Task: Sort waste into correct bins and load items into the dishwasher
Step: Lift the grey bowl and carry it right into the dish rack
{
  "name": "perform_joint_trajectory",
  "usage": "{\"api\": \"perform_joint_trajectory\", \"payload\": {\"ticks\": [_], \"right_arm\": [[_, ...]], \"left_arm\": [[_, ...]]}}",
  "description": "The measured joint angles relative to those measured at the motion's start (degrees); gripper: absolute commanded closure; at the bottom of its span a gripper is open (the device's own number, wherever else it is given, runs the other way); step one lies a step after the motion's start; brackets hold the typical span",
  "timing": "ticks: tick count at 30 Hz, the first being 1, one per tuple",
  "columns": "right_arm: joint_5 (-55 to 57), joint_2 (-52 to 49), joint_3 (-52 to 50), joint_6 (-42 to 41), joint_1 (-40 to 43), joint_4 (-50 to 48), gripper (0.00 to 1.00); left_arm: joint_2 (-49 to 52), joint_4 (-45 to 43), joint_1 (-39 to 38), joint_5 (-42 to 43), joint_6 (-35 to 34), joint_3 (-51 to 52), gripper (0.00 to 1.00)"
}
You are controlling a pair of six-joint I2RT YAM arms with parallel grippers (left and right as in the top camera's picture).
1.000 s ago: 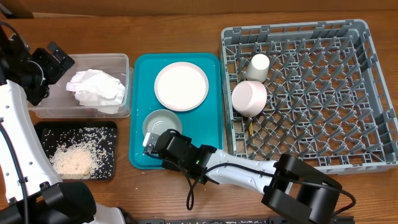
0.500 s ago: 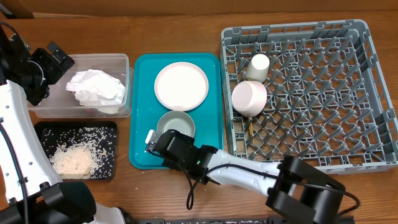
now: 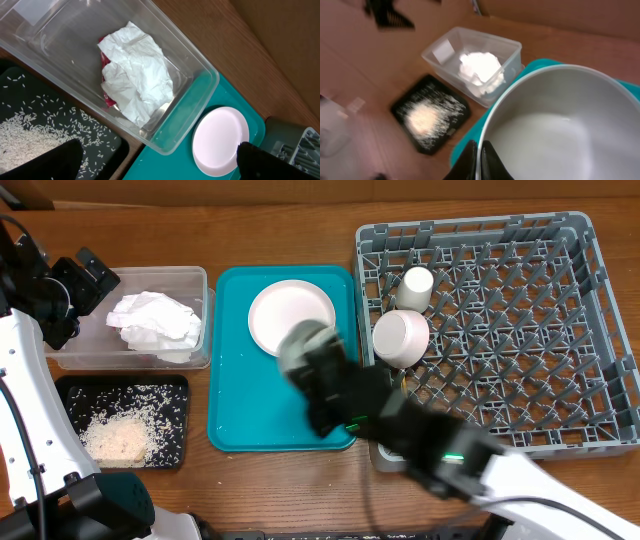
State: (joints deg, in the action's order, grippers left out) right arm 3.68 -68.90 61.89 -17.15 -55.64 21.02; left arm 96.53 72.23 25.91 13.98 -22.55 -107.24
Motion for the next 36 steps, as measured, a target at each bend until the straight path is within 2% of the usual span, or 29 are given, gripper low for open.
{"api": "perform_joint_trajectory", "payload": {"ticks": [2, 5, 12, 20, 36], "right_arm": [[-7.1, 6.3, 0.3, -4.8, 6.8, 4.3, 0.96], [-18.0, 10.2, 0.3, -10.3, 15.2, 9.8, 0.96], [-42.9, 10.9, 0.2, -14.3, 32.7, 24.9, 0.96], [-59.9, 10.9, -8.7, -12.9, 43.4, 22.3, 0.96], [-66.7, 10.8, -24.0, -13.2, 54.1, 16.1, 0.96]], "left_arm": [[0.0, 0.0, 0.0, 0.0, 0.0, 0.0, 0.0], [0.0, 0.0, 0.0, 0.0, 0.0, 0.0, 0.0], [0.0, 0.0, 0.0, 0.0, 0.0, 0.0, 0.0], [0.0, 0.0, 0.0, 0.0, 0.0, 0.0, 0.0], [0.0, 0.0, 0.0, 0.0, 0.0, 0.0, 0.0]]}}
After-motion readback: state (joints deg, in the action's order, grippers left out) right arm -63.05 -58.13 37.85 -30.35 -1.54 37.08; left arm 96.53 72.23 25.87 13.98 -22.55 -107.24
